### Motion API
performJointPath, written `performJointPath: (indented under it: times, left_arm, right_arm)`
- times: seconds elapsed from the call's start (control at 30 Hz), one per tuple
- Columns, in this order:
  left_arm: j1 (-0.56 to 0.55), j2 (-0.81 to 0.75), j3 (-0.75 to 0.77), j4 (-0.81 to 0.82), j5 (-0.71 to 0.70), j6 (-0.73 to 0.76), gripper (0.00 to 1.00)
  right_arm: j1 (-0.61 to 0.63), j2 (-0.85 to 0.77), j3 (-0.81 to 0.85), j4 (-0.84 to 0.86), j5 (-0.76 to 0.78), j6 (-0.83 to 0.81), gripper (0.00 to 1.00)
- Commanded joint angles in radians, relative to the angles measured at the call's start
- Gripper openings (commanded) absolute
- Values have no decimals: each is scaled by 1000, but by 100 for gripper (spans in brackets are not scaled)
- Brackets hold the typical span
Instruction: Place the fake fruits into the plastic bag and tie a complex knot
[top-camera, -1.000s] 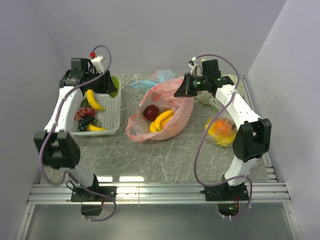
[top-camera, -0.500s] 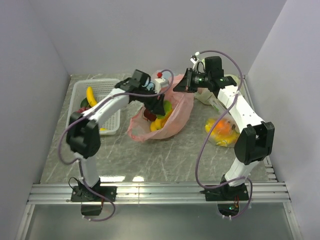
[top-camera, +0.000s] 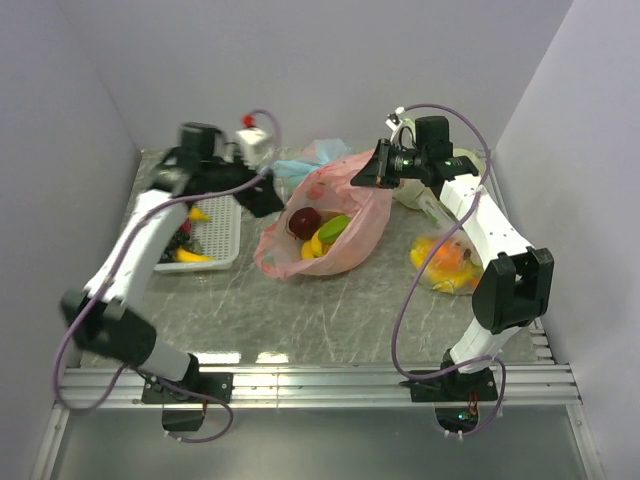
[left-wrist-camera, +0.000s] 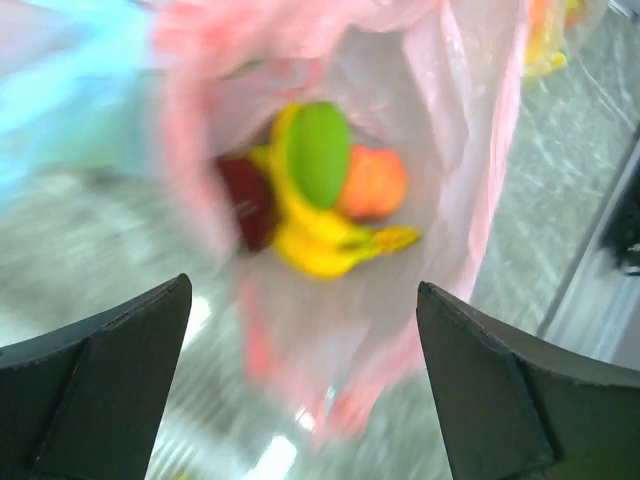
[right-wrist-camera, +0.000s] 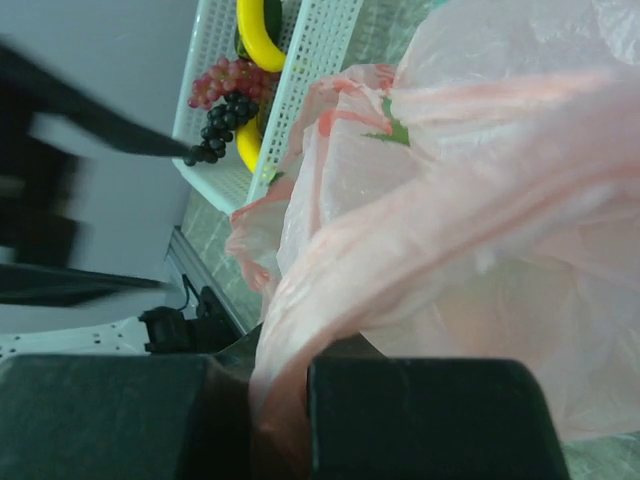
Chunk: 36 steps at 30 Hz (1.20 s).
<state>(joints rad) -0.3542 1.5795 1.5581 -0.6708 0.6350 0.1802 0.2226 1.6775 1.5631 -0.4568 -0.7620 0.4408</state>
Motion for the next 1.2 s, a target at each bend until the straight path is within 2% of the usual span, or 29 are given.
performJointPath:
  times: [0.0, 0.03, 0.07, 0.1, 0.17, 0.2, 0.23, 0.33, 0.43, 0.6, 0.83, 1.03, 1.13, 1.17]
  left_arm:
    - [156, -153, -17, -247, 98, 187, 99]
    - [190, -154, -7, -321, 103, 319, 99]
    - [223, -150, 15, -411, 98, 384, 91]
    - [297, -141, 23, -529, 89, 437, 88]
    - [357, -101, 33, -628, 43, 562, 82]
    - [433, -84, 34, -665, 23, 603, 79]
    - [460, -53, 34, -702, -6, 660, 77]
    - [540, -1, 26, -661, -132, 706, 74]
    - [580, 52, 46, -574, -244, 635, 75]
    - [589, 95, 20, -353, -434, 533, 85]
    - [589, 266, 94, -259, -497, 472, 83]
    - [590, 407, 160, -231, -506, 430, 73]
    - [592, 438, 175, -243, -486, 407, 63]
    - [592, 438, 178, -246, -460, 400, 55]
  right_arm:
    - [-6, -15, -8, 9, -30, -46, 0]
    - [-6, -12, -9, 4, -30, -62, 0]
    - [-8, -10, -9, -2, -33, -66, 0]
    - [-5, -9, -11, -5, -36, -73, 0]
    - [-6, -4, -15, -5, -42, -74, 0]
    - [-6, -4, -15, -5, -46, -74, 0]
    - [-6, -1, -17, -6, -48, -74, 0]
    - [-6, 4, -14, -6, -49, -77, 0]
    - [-6, 2, -11, -6, -40, -80, 0]
    - [-6, 4, -11, -6, -36, -82, 0]
    - [-6, 7, -11, -5, -33, -79, 0]
    - [-5, 2, -15, -6, -20, -82, 0]
    - [-6, -4, -20, -8, -17, -88, 0]
    - [-6, -5, -21, -8, -16, -89, 0]
